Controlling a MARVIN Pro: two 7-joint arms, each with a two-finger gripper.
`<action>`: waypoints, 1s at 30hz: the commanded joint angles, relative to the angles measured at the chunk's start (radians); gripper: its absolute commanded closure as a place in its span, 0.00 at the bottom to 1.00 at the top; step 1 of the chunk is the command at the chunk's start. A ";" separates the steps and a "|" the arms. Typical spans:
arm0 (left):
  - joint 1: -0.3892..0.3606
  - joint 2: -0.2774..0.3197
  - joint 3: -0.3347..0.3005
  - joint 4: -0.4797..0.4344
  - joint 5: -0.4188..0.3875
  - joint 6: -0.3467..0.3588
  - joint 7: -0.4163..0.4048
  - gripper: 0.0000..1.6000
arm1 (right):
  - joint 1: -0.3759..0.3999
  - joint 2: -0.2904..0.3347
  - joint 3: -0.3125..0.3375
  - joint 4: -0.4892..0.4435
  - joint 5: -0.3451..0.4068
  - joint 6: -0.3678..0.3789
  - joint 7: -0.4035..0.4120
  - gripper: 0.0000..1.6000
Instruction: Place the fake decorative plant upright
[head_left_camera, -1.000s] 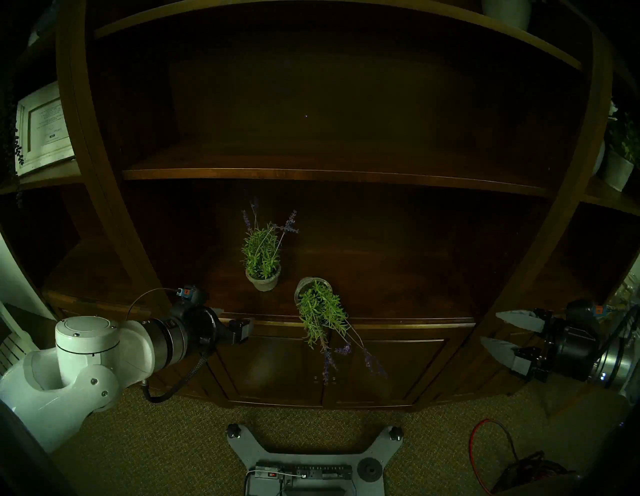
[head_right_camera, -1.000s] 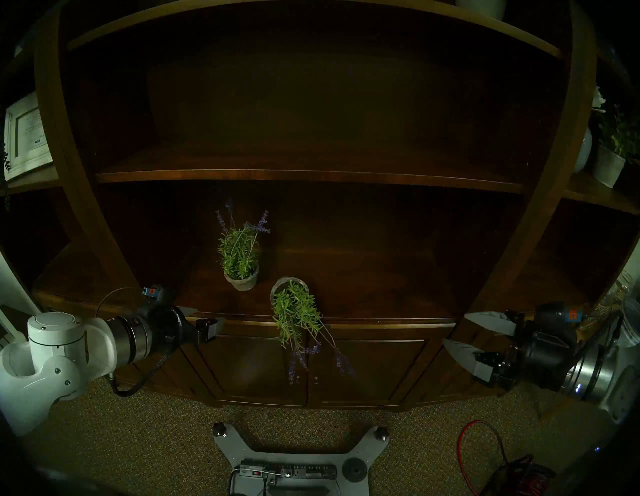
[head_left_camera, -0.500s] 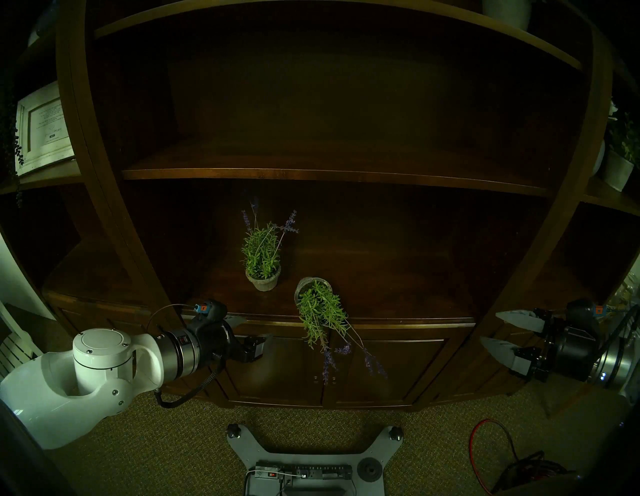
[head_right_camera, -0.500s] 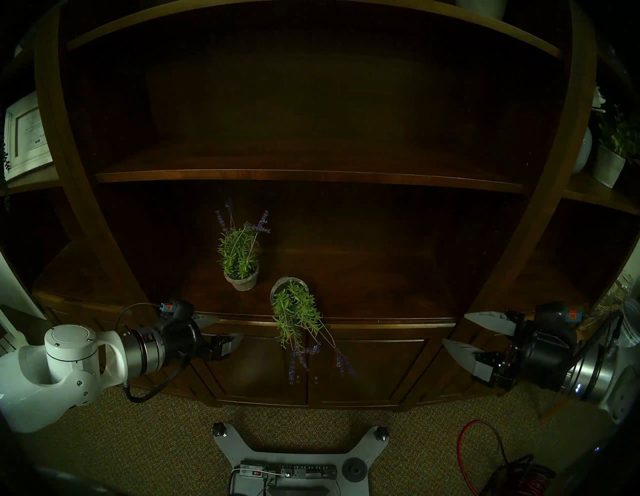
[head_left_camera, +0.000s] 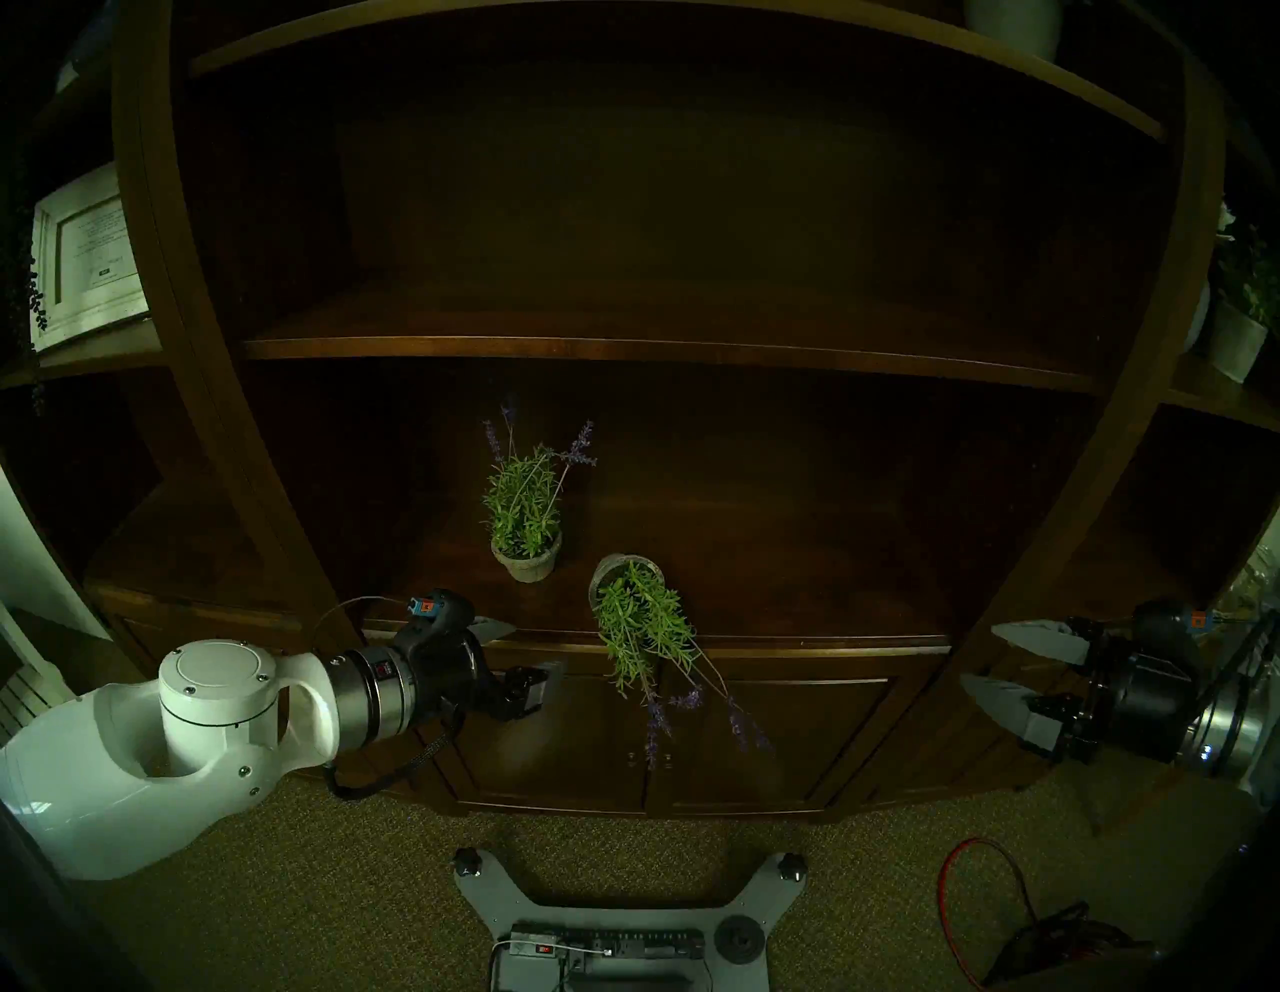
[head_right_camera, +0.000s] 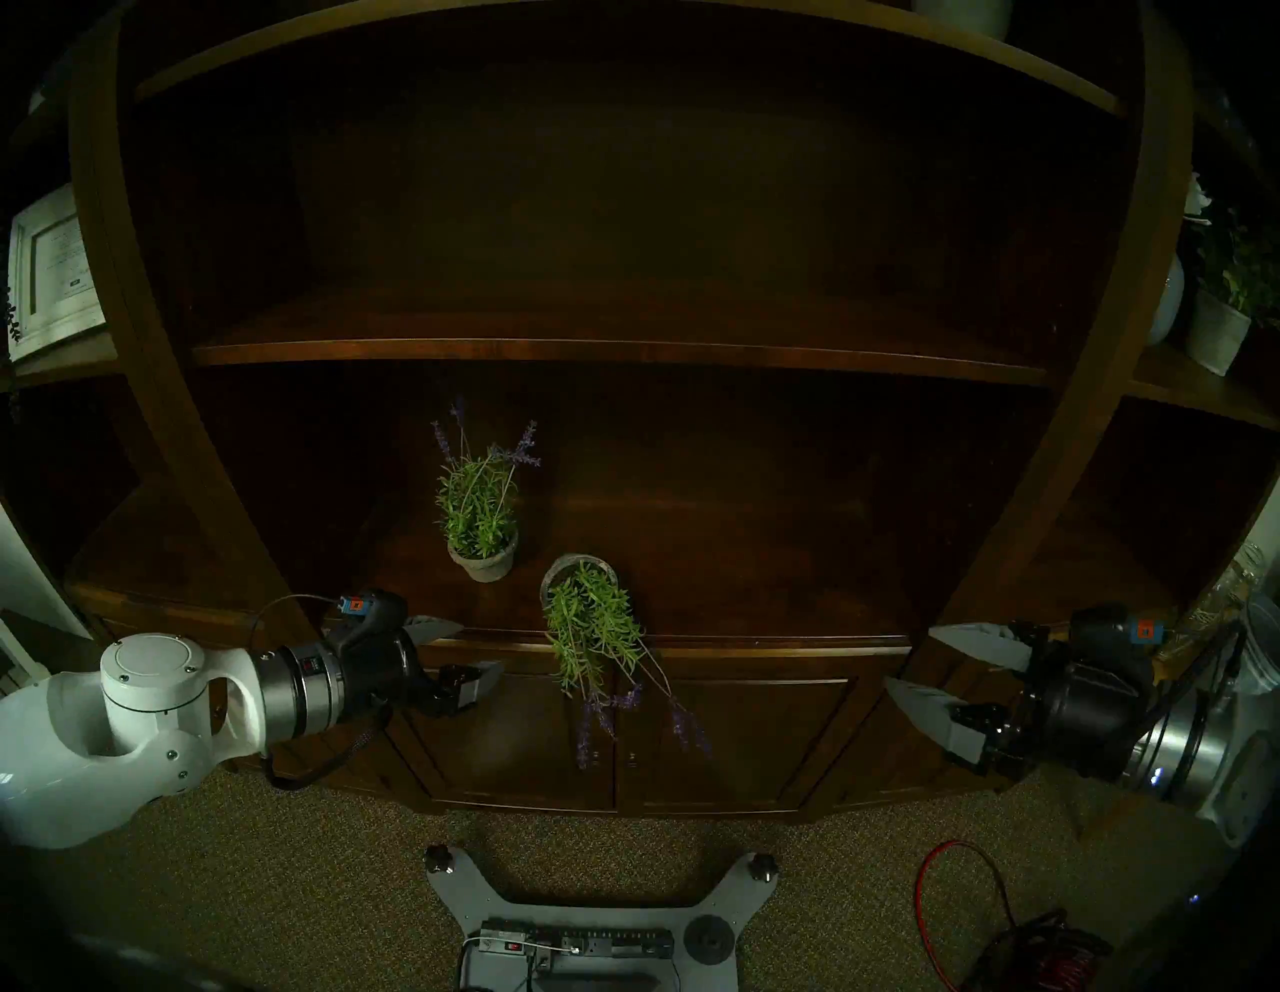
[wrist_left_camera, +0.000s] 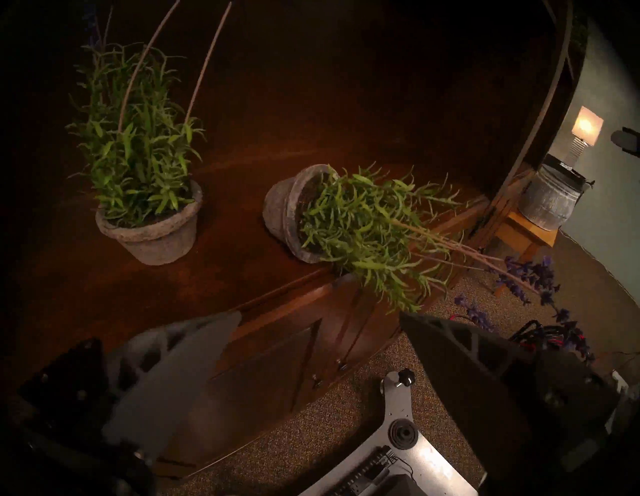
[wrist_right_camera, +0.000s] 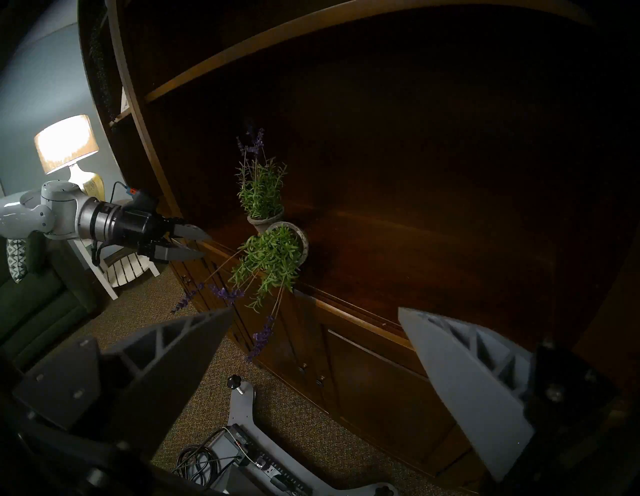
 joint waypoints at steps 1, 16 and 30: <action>-0.104 -0.030 0.025 0.004 0.018 -0.002 -0.001 0.00 | 0.002 0.000 0.003 -0.002 -0.002 -0.002 0.002 0.00; -0.249 -0.140 0.135 0.046 0.083 0.049 0.000 0.00 | 0.002 0.000 0.003 -0.002 -0.001 -0.002 0.001 0.00; -0.374 -0.290 0.221 0.115 0.160 0.128 -0.006 0.00 | 0.002 0.000 0.003 -0.002 -0.001 -0.002 0.001 0.00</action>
